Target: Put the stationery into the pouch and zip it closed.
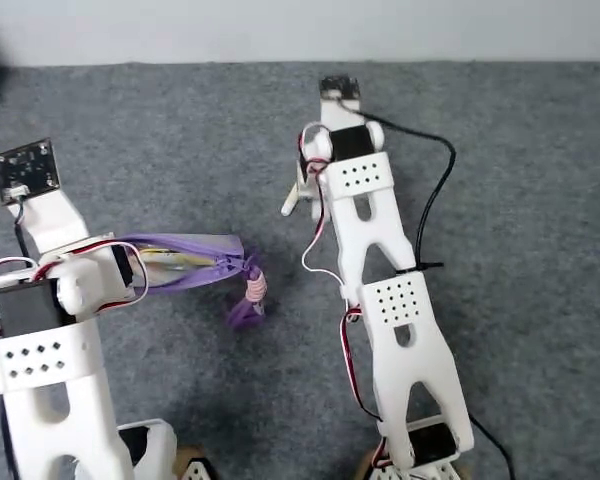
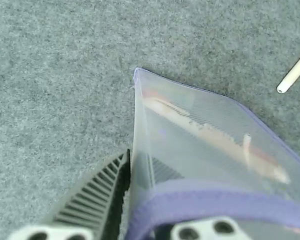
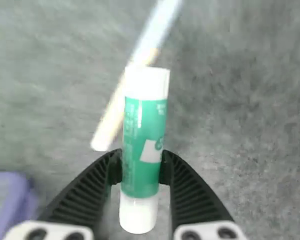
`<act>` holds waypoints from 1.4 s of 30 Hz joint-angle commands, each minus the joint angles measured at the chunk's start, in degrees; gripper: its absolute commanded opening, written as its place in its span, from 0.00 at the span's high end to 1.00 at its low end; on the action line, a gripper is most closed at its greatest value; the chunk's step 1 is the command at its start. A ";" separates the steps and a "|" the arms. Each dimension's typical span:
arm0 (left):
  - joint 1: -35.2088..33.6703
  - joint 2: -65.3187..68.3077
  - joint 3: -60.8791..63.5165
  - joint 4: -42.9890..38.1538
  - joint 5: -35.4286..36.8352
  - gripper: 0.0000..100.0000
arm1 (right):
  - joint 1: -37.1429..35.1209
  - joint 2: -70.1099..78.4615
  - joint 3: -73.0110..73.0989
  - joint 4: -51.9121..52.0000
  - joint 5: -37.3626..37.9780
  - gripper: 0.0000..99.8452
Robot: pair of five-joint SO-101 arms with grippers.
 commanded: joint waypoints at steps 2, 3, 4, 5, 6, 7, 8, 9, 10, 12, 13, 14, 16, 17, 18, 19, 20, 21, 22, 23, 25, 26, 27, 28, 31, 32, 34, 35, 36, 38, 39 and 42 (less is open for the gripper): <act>0.79 -0.09 -2.33 -0.53 -0.53 0.99 | -2.42 -15.08 5.19 2.68 0.97 0.99; 0.79 -0.09 -3.12 -0.53 -0.53 0.99 | -2.95 -18.24 8.70 2.68 0.97 0.99; 0.88 0.00 -3.74 -0.53 -0.53 0.99 | -3.47 -21.67 12.31 2.68 0.88 0.99; 0.97 0.18 -4.26 -0.53 -0.53 0.99 | -4.00 -25.36 16.53 2.59 0.88 0.99; 1.58 0.88 -4.62 -0.44 -0.88 0.99 | -4.70 -28.88 20.48 2.59 0.70 0.99; 2.29 2.02 -5.05 0.44 -1.14 0.99 | -5.32 -32.66 24.44 2.59 0.53 0.99; 2.99 3.52 -5.76 1.41 -1.05 0.99 | -5.93 -36.09 28.40 2.51 0.53 0.99; 3.78 5.27 -6.64 2.37 -0.97 0.99 | -6.55 -39.52 32.18 2.51 0.53 0.99; 4.48 7.12 -7.78 3.25 -0.97 0.99 | -7.16 -42.86 35.96 2.42 0.53 0.99; 5.01 10.64 -10.86 4.92 -0.26 0.99 | -8.13 -48.84 42.55 2.33 0.53 0.99; 5.01 12.22 -12.70 5.71 0.62 0.99 | -8.48 -51.56 45.27 2.33 0.53 0.99; 5.01 13.80 -14.81 6.42 1.05 0.99 | -8.84 -54.20 47.82 2.33 0.62 0.99; 5.01 16.70 -18.59 7.56 1.41 0.99 | -9.71 -59.21 52.40 2.33 0.70 0.99; 5.01 18.02 -20.44 8.09 1.49 0.99 | -10.42 -61.58 54.33 2.33 0.70 0.99; 5.01 19.25 -22.11 8.70 1.49 0.99 | -11.12 -63.78 55.82 2.33 0.70 0.99; 5.01 20.48 -23.87 9.23 1.49 0.99 | -11.82 -66.15 56.97 2.33 0.70 0.99; 5.01 21.54 -25.27 9.67 1.49 0.99 | -12.62 -68.53 57.93 2.24 0.62 0.99; 5.01 22.59 -26.59 10.11 1.49 0.99 | -13.49 -70.64 58.64 2.24 0.44 0.99; 5.01 23.56 -27.74 10.55 1.49 0.99 | -14.46 -72.48 59.08 2.24 0.35 0.99; 5.01 24.53 -28.88 10.81 1.49 0.99 | -15.16 -74.15 59.25 2.15 0.26 0.99; 5.01 26.20 -30.46 11.08 1.49 0.99 | -16.40 -76.62 59.87 -0.22 -0.70 0.99; 5.01 26.90 -31.08 11.08 1.49 0.99 | -16.75 -77.58 59.96 -2.15 -1.76 0.99; 5.01 27.52 -31.69 11.08 1.49 0.99 | -17.01 -78.20 60.04 -4.35 -2.46 0.99; 5.01 28.13 -32.31 11.08 1.49 0.99 | -17.10 -78.64 60.13 -6.55 -2.99 0.99; 5.01 29.80 -33.45 10.90 1.49 0.99 | -19.21 -78.64 60.22 -12.97 -4.48 0.99; 5.01 30.33 -33.71 10.90 1.49 0.99 | -20.09 -78.64 60.22 -14.73 -4.84 0.99; 5.01 31.47 -34.33 10.99 1.49 0.99 | -22.11 -78.73 60.75 -17.89 -4.84 0.99; 5.01 32.09 -34.59 11.08 1.49 0.99 | -22.90 -79.16 61.54 -19.56 -4.84 0.99; 4.92 32.62 -34.95 11.08 1.49 0.99 | -23.60 -79.34 62.24 -20.79 -4.84 0.99; 4.92 33.41 -35.56 11.08 1.49 0.99 | -24.48 -79.34 62.77 -22.29 -4.92 0.99; 4.92 33.58 -35.74 11.08 1.49 0.99 | -24.57 -79.34 62.95 -22.90 -5.01 0.99; 4.92 33.58 -36.09 11.16 1.49 0.99 | -25.63 -79.25 64.26 -25.45 -5.89 0.99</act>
